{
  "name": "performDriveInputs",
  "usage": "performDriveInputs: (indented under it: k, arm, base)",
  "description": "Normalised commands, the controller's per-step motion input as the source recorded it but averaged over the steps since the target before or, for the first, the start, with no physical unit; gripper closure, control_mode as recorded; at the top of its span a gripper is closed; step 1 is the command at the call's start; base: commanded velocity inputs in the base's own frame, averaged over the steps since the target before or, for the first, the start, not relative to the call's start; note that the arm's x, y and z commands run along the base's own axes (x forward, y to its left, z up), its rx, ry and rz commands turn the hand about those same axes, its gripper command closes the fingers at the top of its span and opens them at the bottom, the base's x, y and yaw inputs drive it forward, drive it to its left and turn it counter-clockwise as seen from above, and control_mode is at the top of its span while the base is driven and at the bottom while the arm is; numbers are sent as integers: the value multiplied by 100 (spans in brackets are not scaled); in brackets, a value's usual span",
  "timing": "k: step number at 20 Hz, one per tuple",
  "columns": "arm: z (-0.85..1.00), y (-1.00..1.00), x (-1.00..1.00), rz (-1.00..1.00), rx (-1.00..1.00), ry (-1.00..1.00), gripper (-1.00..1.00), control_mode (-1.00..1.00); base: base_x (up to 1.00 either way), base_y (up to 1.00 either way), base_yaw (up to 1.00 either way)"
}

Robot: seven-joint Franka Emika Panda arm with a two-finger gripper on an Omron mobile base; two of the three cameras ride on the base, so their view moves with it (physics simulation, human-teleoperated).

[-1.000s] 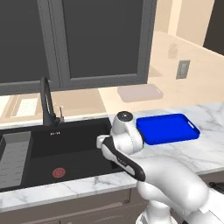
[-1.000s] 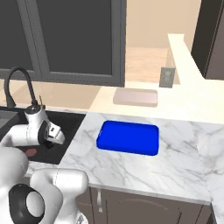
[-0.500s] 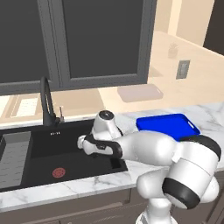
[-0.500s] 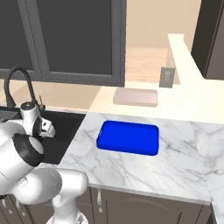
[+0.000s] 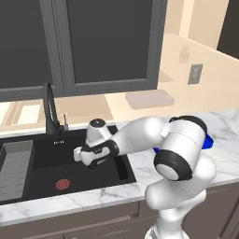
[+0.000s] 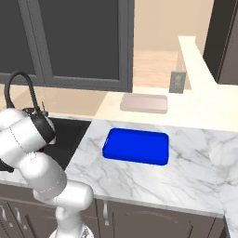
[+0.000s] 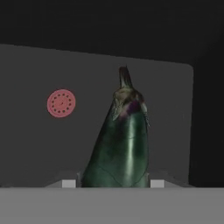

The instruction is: Pick up all produce items and place them in the sink. Turn on the sink faucet to wash them. Then turn the sink off and put them in the tray.

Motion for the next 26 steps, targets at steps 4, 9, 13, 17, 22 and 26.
performDriveInputs:
  k: [4, 9, 13, 17, 22, 26]
  arm:
    - [-30, 1, 5, 0, -6, 0, 100, -100]
    - [-37, 0, 12, 0, 0, 4, 100, -100]
    - [-40, 0, 13, 0, 0, 7, 100, -100]
    - [-33, 0, 11, 0, 0, 6, 100, -100]
    - [-27, 0, 11, 0, 0, 6, 100, -100]
    - [-37, 0, 9, 0, 0, 9, 100, -100]
  base:
    - [0, 0, 0]
    - [0, 0, 0]
    - [0, 0, 0]
    - [0, 0, 0]
    - [0, 0, 0]
    - [0, 0, 0]
